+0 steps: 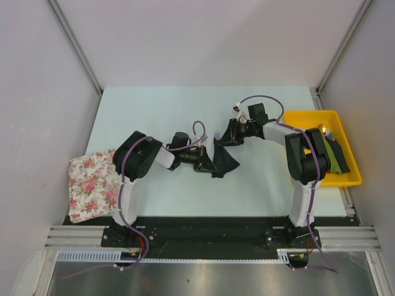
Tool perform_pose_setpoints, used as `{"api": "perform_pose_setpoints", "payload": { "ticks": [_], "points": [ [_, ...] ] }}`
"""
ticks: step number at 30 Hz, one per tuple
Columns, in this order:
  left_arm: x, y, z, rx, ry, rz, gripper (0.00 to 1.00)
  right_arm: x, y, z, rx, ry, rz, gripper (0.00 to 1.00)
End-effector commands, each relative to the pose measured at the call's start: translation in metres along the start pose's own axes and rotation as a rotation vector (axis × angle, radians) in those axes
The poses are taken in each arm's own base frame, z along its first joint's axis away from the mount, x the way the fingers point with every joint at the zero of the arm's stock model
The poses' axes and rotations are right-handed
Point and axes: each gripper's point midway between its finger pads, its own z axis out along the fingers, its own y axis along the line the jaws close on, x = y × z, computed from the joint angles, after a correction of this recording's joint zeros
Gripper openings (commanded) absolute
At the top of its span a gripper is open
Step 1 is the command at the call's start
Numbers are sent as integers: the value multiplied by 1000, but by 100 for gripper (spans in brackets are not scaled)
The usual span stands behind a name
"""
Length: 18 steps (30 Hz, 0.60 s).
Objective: Place the utensils on the paper napkin and roll it up
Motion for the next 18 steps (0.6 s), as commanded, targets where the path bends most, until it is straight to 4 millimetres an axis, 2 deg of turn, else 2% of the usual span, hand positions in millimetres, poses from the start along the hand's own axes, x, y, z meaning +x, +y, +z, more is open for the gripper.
{"api": "perform_pose_setpoints", "payload": {
  "ticks": [1,4,5,11,13,14,18],
  "points": [
    [24,46,-7,-115,0,-110,1,13,-2,10,-37,-4,49,21],
    [25,42,-7,-105,-3,-97,2,17,-13,21,-39,-5,72,18],
    [23,40,-7,-97,-4,-84,2,22,-26,27,-29,-2,89,17],
    [25,35,-8,-84,10,-53,2,49,-67,48,27,21,185,15],
    [25,26,-12,-56,0,-23,6,56,-76,51,45,33,202,14],
    [19,11,-14,-33,-17,27,9,59,-79,52,50,40,207,13],
    [15,-25,-21,12,-19,170,26,69,-86,55,65,50,218,13]
  ]
}}
